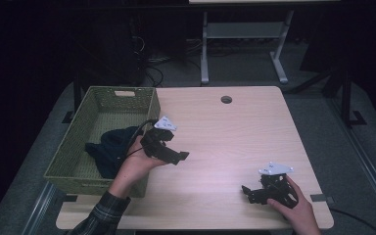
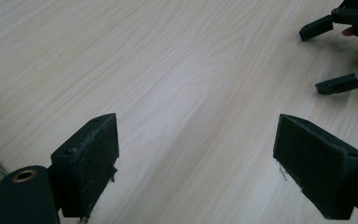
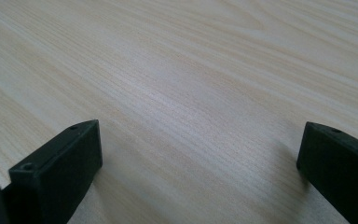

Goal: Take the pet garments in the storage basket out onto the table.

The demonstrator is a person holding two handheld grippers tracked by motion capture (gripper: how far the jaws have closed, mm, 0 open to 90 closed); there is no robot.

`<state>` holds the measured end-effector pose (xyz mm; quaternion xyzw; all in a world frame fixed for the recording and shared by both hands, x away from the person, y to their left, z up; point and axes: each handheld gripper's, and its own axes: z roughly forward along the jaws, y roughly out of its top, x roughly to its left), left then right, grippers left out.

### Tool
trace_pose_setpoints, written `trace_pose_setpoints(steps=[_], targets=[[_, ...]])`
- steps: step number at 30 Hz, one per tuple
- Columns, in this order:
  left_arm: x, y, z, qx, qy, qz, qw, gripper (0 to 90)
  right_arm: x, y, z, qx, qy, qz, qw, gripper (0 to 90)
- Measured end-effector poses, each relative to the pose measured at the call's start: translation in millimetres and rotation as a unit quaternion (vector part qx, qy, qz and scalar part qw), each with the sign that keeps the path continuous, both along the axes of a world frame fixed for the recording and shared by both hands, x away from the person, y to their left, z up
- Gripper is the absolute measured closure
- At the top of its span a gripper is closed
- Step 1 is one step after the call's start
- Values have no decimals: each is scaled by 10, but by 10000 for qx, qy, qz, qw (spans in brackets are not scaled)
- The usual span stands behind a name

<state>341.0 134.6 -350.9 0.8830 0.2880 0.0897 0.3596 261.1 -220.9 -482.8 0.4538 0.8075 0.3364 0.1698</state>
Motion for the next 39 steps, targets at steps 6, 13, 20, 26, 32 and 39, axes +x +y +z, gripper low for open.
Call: trace_pose_setpoints(steps=[6,13,20,26,32,39], targets=[[10,71,55,-47,-51,49,10000,140,0,0,0,-1,-3,3,10000,0],[18,167,110,-74,-120,94,9999,139,1,-1,0,-1,-3,6,10000,0],[24,292,177,-152,-158,216,9995,139,1,0,0,1,-3,5,10000,0],[26,406,229,-164,-184,293,9993,140,1,0,0,0,-6,8,10000,0],[33,515,269,-176,-199,374,9989,139,1,0,0,0,-4,7,10000,0],[42,639,310,-158,-242,491,9984,139,1,-1,-1,-2,-6,10,10000,0]])
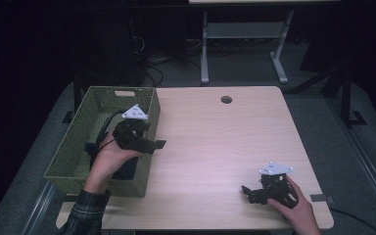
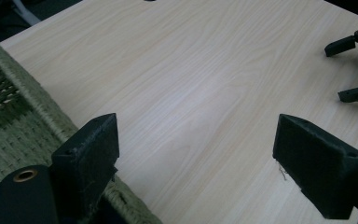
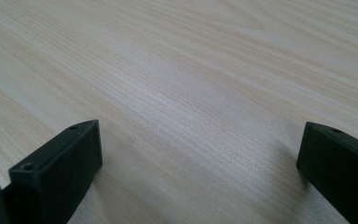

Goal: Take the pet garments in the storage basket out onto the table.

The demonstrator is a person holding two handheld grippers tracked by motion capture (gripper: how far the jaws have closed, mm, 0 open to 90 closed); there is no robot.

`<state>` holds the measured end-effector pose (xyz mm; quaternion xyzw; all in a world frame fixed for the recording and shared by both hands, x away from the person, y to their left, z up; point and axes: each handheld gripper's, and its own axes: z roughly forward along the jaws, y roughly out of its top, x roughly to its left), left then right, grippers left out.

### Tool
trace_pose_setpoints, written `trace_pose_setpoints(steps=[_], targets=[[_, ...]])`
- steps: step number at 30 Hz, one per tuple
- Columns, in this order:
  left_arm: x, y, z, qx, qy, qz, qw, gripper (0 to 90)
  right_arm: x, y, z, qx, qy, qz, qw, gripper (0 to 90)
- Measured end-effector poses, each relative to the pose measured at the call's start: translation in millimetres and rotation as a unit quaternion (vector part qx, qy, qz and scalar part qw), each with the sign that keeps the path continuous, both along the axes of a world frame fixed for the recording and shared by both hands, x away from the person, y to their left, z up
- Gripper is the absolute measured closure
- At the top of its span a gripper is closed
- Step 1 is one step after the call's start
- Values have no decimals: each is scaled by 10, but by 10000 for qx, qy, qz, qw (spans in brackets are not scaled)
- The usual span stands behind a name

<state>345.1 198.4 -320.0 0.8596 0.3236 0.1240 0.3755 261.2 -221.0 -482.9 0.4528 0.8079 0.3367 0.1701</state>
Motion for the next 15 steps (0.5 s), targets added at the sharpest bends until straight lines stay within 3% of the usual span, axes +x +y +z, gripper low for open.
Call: trace_pose_setpoints(steps=[15], targets=[[22,355,60,96,-21,416,9991,140,0,0,0,3,0,-1,10000,0]])
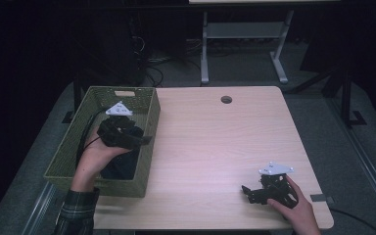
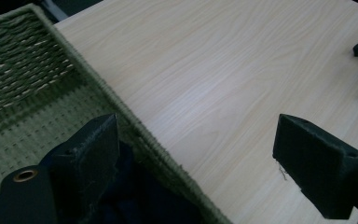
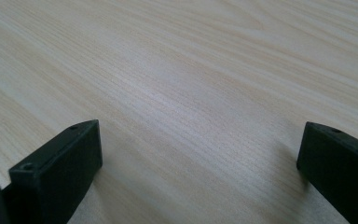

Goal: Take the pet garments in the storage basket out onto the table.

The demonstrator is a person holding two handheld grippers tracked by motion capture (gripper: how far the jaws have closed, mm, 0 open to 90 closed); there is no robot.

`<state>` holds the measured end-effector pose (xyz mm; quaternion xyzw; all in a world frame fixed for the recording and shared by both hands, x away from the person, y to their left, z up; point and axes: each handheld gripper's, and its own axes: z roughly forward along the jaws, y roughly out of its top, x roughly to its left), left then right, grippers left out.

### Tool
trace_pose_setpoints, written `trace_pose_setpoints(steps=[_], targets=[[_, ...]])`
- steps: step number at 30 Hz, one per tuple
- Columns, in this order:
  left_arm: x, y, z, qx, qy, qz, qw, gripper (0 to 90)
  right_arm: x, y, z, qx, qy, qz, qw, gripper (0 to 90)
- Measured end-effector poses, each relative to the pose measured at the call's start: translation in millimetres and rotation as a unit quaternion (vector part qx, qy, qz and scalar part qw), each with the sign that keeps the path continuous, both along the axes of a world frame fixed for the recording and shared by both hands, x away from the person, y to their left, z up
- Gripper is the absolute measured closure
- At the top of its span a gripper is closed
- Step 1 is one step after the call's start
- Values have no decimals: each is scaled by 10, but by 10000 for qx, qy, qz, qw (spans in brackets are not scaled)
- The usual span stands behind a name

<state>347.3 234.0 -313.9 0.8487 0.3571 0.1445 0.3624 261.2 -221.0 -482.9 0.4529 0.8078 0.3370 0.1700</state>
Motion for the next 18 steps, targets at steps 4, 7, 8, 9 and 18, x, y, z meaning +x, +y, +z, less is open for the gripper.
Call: trace_pose_setpoints(steps=[4,7,8,9,18], targets=[[12,78,-1,27,-26,88,10000,140,0,-2,0,-10,-2,6,10000,0],[26,159,-3,95,-32,163,9998,141,1,-2,0,-2,-3,9,10000,0],[28,177,-9,72,-19,206,9998,141,1,-1,0,-2,-2,7,10000,0],[33,198,-13,80,-15,230,9997,141,1,-2,0,-8,-3,10,10000,0],[74,359,-80,141,77,431,9989,141,0,0,0,-1,4,1,10000,0]])
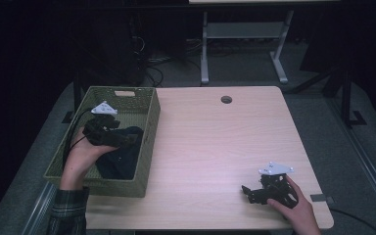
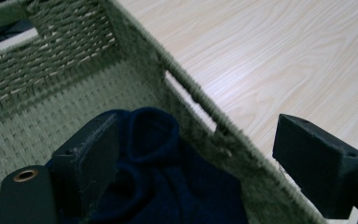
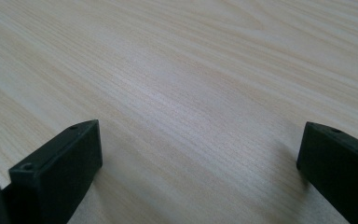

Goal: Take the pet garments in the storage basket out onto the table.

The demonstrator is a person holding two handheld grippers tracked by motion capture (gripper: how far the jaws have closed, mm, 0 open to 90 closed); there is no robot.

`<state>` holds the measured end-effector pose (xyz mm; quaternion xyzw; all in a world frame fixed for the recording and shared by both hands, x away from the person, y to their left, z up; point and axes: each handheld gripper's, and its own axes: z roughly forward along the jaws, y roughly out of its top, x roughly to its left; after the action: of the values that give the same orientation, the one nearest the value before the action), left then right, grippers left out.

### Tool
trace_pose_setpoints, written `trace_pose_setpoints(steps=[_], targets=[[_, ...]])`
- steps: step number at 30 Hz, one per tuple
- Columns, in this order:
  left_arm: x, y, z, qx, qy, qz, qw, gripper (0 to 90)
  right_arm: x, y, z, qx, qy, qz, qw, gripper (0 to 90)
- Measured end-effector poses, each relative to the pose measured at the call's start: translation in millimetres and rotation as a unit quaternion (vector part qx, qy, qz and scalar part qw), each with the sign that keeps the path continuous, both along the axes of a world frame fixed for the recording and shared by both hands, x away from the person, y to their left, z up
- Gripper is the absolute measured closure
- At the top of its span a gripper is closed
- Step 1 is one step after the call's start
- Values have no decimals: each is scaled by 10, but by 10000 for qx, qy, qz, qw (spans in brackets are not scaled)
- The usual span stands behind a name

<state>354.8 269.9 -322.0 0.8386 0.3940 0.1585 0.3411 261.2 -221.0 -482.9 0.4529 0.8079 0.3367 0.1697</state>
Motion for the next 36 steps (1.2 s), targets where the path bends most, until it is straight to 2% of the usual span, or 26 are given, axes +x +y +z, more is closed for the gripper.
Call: trace_pose_setpoints(steps=[10,21,25,32,36], targets=[[45,101,-111,172,172,73,9997,141,0,0,0,2,2,-1,10000,0],[105,170,-308,330,417,98,9985,141,0,0,0,0,-2,1,10000,0],[120,198,-391,356,508,79,9980,141,0,0,0,1,-1,0,10000,0],[147,202,-557,598,733,-37,9955,140,0,0,1,-1,0,-2,10000,0],[167,192,-621,612,790,-128,9949,140,0,0,1,1,1,-3,10000,0]])
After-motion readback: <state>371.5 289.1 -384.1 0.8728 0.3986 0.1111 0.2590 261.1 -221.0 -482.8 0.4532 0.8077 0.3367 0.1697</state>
